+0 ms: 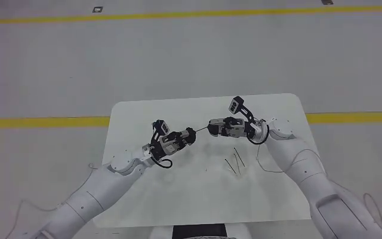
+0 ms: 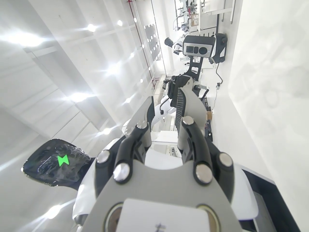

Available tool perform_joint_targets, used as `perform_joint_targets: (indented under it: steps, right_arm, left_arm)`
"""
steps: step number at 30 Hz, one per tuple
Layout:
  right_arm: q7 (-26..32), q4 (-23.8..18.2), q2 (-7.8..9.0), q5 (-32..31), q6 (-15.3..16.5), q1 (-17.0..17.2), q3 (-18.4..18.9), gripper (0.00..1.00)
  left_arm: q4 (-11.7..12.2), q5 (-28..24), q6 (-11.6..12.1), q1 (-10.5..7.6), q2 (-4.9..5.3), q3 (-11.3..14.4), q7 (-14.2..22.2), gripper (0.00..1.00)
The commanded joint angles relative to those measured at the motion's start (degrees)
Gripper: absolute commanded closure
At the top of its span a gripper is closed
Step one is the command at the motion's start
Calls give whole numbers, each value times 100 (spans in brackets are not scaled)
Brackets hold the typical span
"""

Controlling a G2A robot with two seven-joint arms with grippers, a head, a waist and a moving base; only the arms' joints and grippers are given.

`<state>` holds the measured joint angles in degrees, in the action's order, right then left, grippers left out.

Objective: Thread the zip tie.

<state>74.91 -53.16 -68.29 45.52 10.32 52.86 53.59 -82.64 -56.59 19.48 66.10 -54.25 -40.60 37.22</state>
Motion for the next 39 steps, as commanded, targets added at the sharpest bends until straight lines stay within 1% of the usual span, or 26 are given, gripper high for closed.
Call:
perform_joint_targets:
  steps: [1, 5, 9, 13, 18, 21, 23, 26, 34, 39]
  right_arm:
    - [9, 16, -10, -7, 13, -5, 3, 79]
    - [20, 41, -33, -33, 45, -20, 12, 83]
    - [12, 51, -53, -63, 61, -41, 23, 84]
    - [-2, 64, -76, -91, 64, -68, 24, 88]
    - [-8, 79, -106, -126, 72, -95, 23, 89]
    - [-6, 93, -120, -143, 75, -104, 25, 93]
    - [-6, 105, -129, -162, 82, -107, 28, 94]
    - [-5, 119, -140, -188, 89, -106, 37, 94]
    - [41, 115, -137, -223, 112, -62, 128, 87]
    - [83, 58, -120, -232, 152, 2, 218, 88]
  left_arm:
    - [0, 0, 0, 0, 0, 0, 0, 100]
    - [0, 0, 0, 0, 0, 0, 0, 100]
    - [0, 0, 0, 0, 0, 0, 0, 100]
    - [0, 0, 0, 0, 0, 0, 0, 100]
    - [0, 0, 0, 0, 0, 0, 0, 100]
    - [0, 0, 0, 0, 0, 0, 0, 100]
    - [0, 0, 0, 0, 0, 0, 0, 100]
    - [0, 0, 0, 0, 0, 0, 0, 100]
    - [0, 0, 0, 0, 0, 0, 0, 100]
    - [0, 0, 0, 0, 0, 0, 0, 100]
